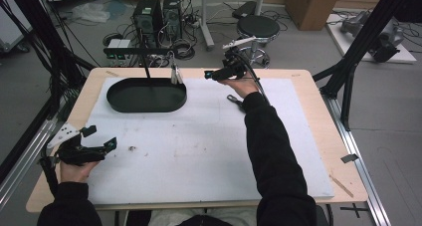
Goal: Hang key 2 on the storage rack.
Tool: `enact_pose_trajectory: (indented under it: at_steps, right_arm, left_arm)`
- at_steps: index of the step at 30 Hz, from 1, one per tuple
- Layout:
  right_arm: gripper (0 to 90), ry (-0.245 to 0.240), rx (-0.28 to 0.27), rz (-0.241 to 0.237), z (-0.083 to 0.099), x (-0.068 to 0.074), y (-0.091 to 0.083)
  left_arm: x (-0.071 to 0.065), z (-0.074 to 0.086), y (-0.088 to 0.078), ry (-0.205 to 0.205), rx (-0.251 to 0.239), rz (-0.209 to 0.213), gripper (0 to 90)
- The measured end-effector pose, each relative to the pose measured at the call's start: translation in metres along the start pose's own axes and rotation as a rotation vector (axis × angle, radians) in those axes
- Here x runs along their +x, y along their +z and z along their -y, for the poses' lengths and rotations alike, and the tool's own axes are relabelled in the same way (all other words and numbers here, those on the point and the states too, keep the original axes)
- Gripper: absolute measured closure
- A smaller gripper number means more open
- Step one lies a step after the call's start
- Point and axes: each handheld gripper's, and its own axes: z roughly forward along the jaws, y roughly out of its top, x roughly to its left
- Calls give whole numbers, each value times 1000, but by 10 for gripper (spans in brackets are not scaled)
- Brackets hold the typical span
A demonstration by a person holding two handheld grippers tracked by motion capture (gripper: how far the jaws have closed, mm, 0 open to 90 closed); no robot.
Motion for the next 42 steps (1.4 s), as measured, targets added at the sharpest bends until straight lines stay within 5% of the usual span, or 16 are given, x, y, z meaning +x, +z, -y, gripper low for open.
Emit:
enact_pose_trajectory:
  at_steps: [8, 25, 42]
  right_arm:
    - [7, -29, 20, 50, 6, -2, -7]
    - [7, 25, 81, 110, 50, -38, -27]
    - [7, 96, 251, 148, 97, -68, -8]
  left_arm:
    - [0, 0, 0, 3, 2, -1, 19]
    - [-1, 0, 2, 8, 14, 0, 19]
    - [0, 1, 3, 7, 19, 2, 19]
